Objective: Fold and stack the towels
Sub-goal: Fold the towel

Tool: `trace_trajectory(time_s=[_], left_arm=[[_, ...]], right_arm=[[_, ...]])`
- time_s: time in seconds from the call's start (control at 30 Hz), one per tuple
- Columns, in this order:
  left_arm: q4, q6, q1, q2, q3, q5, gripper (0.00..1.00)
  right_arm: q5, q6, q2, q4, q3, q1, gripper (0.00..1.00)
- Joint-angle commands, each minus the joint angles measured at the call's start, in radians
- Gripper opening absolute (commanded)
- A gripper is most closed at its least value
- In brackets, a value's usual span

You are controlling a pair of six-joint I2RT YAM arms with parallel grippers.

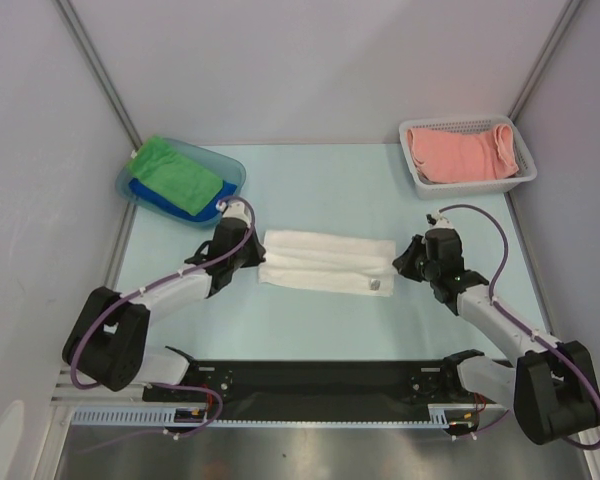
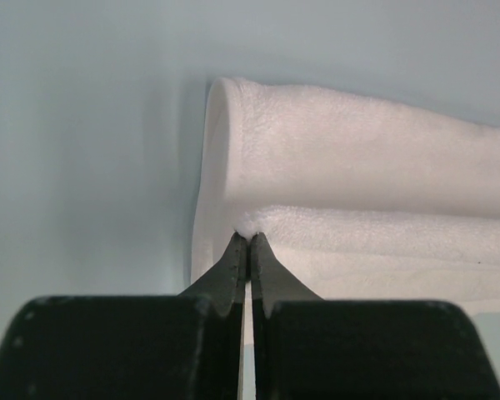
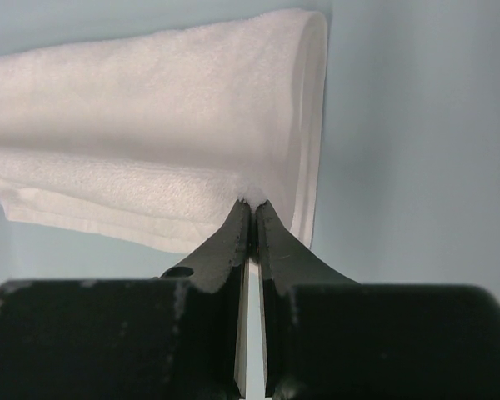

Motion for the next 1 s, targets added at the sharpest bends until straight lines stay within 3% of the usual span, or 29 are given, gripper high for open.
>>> trace_trajectory(time_s=[0.0,0.07,0.13,0.2,0.33,0.4,0.5,0.67,0.97], left_arm=[[0.037,-0.011,-0.005,-0.039,-0.027,-0.012,0.0],[0.037,-0.014,-0.007,-0.031,-0.038,-0.015,0.0],[0.046,-0.017,-0.008,-0.028,-0.049,-0.016,0.03],[0.052,-0.022,-0.011,-0.031,-0.063,-0.021,0.14],[0.049,-0.025,-0.016,-0.051,-0.078,-0.025,0.22],[0.031,-0.025,-0.018,-0.08,-0.078,-0.028,0.32],[-0.018,-0.027,-0.022,-0.143,-0.069,-0.047,0.4],[-0.078,-0.018,-0.024,-0.22,-0.015,-0.067,0.41],[-0.147,-0.031,-0.114,-0.077,0.06,-0.019,0.4]], right_arm=[[0.007,0.011,-0.035,-0.005,-0.018,0.006,0.02],[0.003,0.018,-0.034,-0.005,-0.032,0.011,0.04],[0.0,0.024,-0.035,-0.002,-0.044,0.014,0.12],[0.002,0.027,-0.046,-0.004,-0.062,0.015,0.21],[0.0,0.028,-0.085,-0.024,-0.072,0.014,0.37],[0.005,0.027,-0.104,-0.047,-0.069,0.014,0.45],[0.025,0.024,-0.135,-0.089,-0.044,0.014,0.46],[0.045,0.03,-0.152,-0.133,-0.001,0.015,0.46],[0.094,0.057,-0.043,-0.11,0.033,0.084,0.46]])
